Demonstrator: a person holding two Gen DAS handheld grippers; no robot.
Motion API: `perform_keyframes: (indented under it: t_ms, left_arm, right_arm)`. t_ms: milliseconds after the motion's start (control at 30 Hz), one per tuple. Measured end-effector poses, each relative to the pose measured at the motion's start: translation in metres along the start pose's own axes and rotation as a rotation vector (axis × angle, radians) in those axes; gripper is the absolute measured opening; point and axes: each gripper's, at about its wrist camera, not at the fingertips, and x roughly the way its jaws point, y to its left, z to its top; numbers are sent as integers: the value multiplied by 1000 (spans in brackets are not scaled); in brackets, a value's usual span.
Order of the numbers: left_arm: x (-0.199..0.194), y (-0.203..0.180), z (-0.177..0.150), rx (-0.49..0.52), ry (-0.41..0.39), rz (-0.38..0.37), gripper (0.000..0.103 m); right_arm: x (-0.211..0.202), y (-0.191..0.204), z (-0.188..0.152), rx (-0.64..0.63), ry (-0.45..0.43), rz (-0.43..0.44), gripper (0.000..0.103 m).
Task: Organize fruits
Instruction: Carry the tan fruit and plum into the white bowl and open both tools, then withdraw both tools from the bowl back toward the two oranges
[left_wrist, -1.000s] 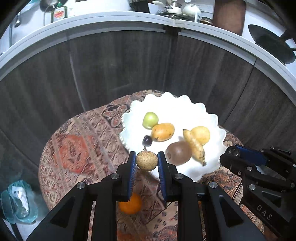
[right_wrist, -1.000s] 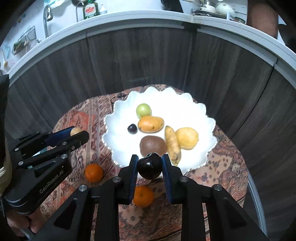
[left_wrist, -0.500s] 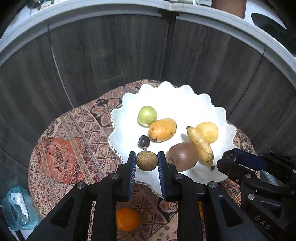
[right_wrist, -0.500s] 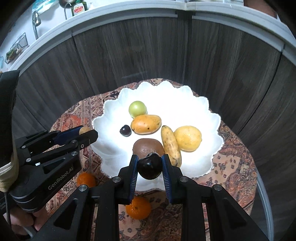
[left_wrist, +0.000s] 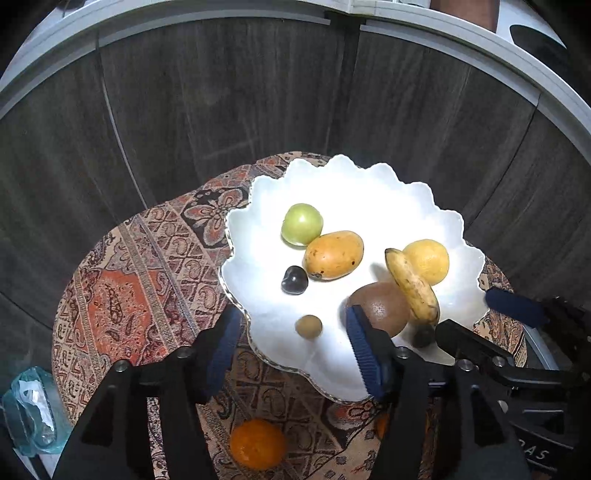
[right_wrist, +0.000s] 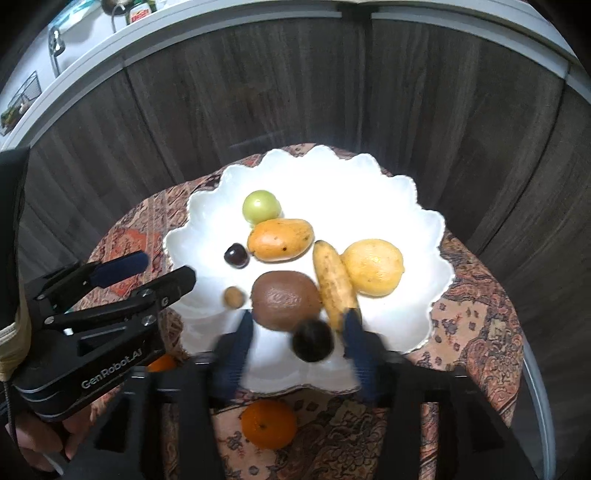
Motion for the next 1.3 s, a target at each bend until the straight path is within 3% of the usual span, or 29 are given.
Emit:
perform_keyframes:
  t_ms: [67, 333, 967, 1300]
  left_arm:
    - [-4, -1, 0, 2, -9, 15, 66]
    - [-29, 1, -1, -3, -51, 42, 82]
    - [-91, 12, -20, -24, -122, 80, 87]
    - [-96, 20, -41, -29, -114, 108, 88]
  right_arm:
    - [-3, -1, 1, 6, -9, -9, 73]
    - [-19, -4, 3, 18, -33, -50, 79]
    - [-68, 14, -9, 17, -91, -81, 81]
    - [-71, 19, -22, 35, -89, -116, 81]
